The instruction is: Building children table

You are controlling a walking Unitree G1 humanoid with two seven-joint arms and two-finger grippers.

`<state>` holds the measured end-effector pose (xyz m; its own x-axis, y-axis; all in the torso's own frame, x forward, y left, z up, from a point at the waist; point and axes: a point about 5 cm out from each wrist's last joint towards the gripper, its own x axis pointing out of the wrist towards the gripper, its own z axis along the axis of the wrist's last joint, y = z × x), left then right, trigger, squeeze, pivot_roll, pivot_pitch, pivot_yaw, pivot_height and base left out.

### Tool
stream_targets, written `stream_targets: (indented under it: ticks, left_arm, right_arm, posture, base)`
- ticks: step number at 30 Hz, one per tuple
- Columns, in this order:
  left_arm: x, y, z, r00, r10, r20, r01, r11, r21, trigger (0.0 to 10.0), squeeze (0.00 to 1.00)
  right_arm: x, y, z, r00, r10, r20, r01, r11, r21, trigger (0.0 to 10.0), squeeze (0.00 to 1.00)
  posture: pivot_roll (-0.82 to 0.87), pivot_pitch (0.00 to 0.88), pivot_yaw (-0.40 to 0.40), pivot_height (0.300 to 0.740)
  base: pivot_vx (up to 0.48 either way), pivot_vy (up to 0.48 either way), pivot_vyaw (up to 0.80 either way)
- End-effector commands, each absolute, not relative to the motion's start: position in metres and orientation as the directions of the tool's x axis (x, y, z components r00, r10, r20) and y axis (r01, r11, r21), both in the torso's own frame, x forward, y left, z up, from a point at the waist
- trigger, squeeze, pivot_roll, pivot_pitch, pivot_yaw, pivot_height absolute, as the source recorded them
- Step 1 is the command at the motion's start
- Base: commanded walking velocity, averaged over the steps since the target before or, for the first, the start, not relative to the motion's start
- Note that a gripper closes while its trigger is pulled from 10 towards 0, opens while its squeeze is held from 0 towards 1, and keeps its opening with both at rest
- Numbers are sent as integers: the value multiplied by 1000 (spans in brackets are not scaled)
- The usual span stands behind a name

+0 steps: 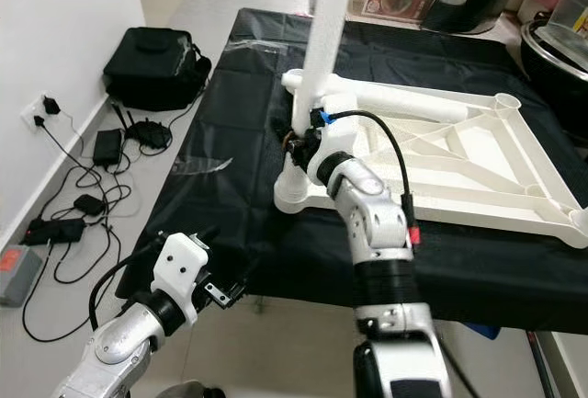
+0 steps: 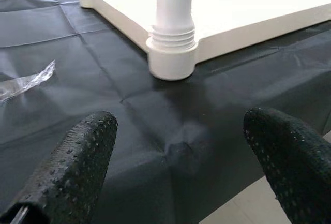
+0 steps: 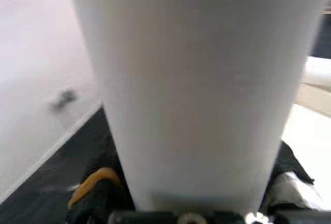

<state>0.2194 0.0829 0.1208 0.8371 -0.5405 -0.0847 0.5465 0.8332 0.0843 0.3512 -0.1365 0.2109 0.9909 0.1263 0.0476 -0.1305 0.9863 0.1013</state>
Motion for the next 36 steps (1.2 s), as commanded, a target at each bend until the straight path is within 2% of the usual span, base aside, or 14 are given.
stream_targets:
  ticks: [1, 8, 9, 14, 15, 17, 18, 19, 21, 22, 29, 31, 34, 36]
  left_arm:
    - [218, 84, 117, 834, -542, -104, 551, 829, 98, 10000, 0]
    - [219, 83, 118, 834, -542, -104, 551, 829, 101, 10000, 0]
    - [219, 83, 117, 834, -541, -105, 551, 829, 102, 10000, 0]
    - [219, 82, 117, 837, -537, -108, 547, 831, 101, 10000, 0]
    - [219, 82, 117, 837, -537, -108, 547, 831, 101, 10000, 0]
    - [219, 82, 117, 836, -537, -108, 547, 831, 101, 10000, 0]
    - [219, 82, 117, 837, -537, -110, 546, 832, 100, 10000, 0]
    - [219, 82, 116, 837, -536, -111, 546, 832, 100, 10000, 0]
    - [219, 82, 116, 837, -536, -111, 546, 832, 100, 10000, 0]
    - [220, 82, 116, 838, -534, -111, 544, 833, 101, 10000, 0]
    - [220, 82, 115, 839, -533, -111, 543, 834, 100, 10000, 0]
    - [220, 82, 115, 839, -533, -111, 543, 834, 100, 10000, 0]
    - [221, 81, 114, 838, -533, -112, 543, 833, 101, 10000, 0]
    - [220, 81, 114, 839, -533, -112, 543, 833, 102, 10000, 0]
  right_arm:
    - [344, -165, 202, 992, -127, 3, 126, 988, 84, 0, 0]
    - [327, -134, 203, 978, -209, 4, 207, 972, 107, 0, 0]
    - [326, -124, 201, 984, -175, -13, 176, 977, 121, 9843, 0]
    - [329, -89, 204, 996, 85, 15, -86, 983, 160, 10000, 0]
    - [329, -89, 205, 996, 87, 15, -88, 985, 147, 10000, 451]
    - [328, -89, 205, 996, 89, 15, -90, 986, 139, 10000, 451]
    - [329, -88, 207, 991, 128, 25, -130, 978, 161, 10000, 1000]
    - [331, -90, 211, 989, 144, 42, -149, 977, 156, 10000, 800]
    - [331, -90, 211, 989, 144, 42, -149, 977, 156, 10000, 800]
    - [333, -89, 222, 917, 391, 79, -399, 895, 200, 10000, 0]
    - [328, -111, 240, 622, 777, 98, -782, 609, 131, 10000, 0]
    - [328, -111, 240, 622, 777, 98, -782, 609, 131, 10000, 0]
    - [313, -128, 254, 267, 962, 60, -963, 264, 54, 10000, 0]
    - [309, -131, 254, 182, 982, 42, -982, 180, 55, 10000, 0]
  posture:
    - [142, 95, -76, 740]
    - [144, 98, -78, 740]
    - [143, 98, -77, 740]
    - [144, 101, -82, 740]
    - [143, 100, -82, 740]
    - [143, 100, -82, 740]
    - [139, 98, -84, 740]
    - [140, 99, -84, 740]
    - [140, 99, -84, 740]
    - [138, 93, -87, 740]
    - [137, 86, -87, 740]
    - [137, 86, -87, 740]
    - [148, 77, -92, 740]
    - [148, 77, -92, 740]
  base:
    - [0, 0, 0]
    - [0, 0, 0]
    - [0, 0, 0]
    - [0, 0, 0]
    - [0, 0, 0]
    - [0, 0, 0]
    - [0, 0, 0]
    - [0, 0, 0]
    - [0, 0, 0]
    - [0, 0, 0]
    - [0, 0, 0]
    - [0, 0, 0]
    - [0, 0, 0]
    - [0, 0, 0]
